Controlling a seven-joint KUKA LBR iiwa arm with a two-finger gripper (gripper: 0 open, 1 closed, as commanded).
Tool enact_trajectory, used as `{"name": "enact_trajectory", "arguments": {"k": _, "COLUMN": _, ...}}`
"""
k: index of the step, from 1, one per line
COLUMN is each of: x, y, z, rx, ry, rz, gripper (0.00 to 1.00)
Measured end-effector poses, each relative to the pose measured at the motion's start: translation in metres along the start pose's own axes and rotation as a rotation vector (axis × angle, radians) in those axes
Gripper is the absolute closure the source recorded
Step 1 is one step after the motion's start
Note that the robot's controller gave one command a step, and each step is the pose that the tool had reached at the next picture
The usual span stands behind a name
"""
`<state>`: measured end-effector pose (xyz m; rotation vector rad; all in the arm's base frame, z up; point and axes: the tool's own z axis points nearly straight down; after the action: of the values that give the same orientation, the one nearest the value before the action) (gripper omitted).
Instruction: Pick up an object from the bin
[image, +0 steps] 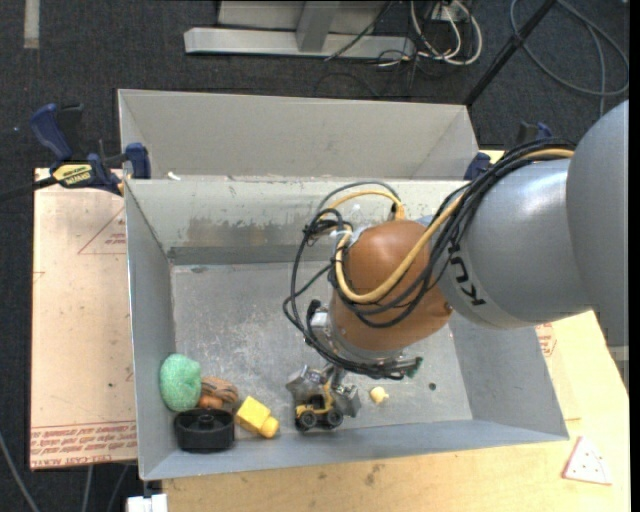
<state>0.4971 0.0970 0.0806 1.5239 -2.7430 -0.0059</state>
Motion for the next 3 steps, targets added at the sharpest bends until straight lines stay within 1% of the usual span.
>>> {"name": "enact_trajectory", "arguments": {"k": 3, "x": -0.001, "y": 0.0, "z": -0.045, "rx": 0.005, "ry": -0.004, "rz": 0.002, "gripper": 1.0}}
